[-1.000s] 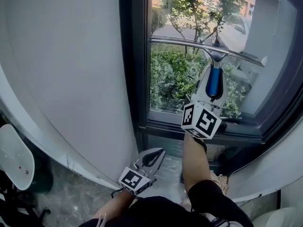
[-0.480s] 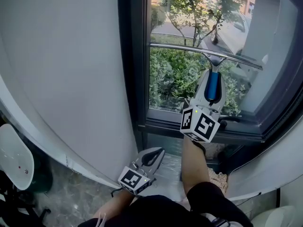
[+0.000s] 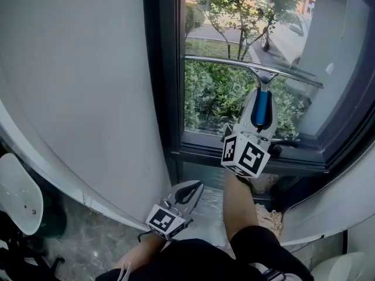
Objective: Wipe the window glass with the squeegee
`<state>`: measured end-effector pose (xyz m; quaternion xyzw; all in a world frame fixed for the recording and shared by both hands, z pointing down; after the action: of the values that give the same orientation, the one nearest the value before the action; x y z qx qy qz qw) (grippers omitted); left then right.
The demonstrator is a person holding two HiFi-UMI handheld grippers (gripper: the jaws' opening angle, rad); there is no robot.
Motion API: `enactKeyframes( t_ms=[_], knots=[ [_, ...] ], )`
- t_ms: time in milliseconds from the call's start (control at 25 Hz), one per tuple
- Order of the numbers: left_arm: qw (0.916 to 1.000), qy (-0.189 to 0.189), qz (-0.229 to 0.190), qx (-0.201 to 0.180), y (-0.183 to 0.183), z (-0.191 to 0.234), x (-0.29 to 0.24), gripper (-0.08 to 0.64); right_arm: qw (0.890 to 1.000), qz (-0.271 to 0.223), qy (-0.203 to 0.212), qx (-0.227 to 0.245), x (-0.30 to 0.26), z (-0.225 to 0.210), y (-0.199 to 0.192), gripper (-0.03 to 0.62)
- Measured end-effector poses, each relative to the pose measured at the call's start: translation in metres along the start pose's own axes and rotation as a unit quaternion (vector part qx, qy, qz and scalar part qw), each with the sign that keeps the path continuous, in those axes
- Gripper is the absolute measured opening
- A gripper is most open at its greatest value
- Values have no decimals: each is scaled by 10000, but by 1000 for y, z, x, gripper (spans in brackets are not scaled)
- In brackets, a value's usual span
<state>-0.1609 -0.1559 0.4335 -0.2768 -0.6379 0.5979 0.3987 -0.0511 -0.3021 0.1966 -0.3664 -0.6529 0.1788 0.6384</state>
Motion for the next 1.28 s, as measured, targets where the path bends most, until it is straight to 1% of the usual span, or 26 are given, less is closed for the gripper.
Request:
enactKeyframes(
  t_ms=[440, 600, 1280],
  knots=[
    [10000, -5, 84, 48, -2, 0, 1, 2, 9999, 112, -28, 17, 10, -3, -9, 133],
    [10000, 38, -8, 61, -8, 3, 4, 2, 9999, 158, -22, 29, 14, -3, -11, 132],
    [9999, 62, 49, 97, -8, 5, 7, 2, 9995, 316, -21, 84, 28, -5, -22, 133]
  ],
)
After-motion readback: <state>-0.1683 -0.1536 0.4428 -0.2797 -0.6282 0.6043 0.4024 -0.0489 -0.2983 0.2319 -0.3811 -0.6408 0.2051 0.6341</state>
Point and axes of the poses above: the fingertips, and each gripper's own axes: x backward along the fingers, z to its left, y out of its top, the point moved 2 cm from there along x, backward along the fingers
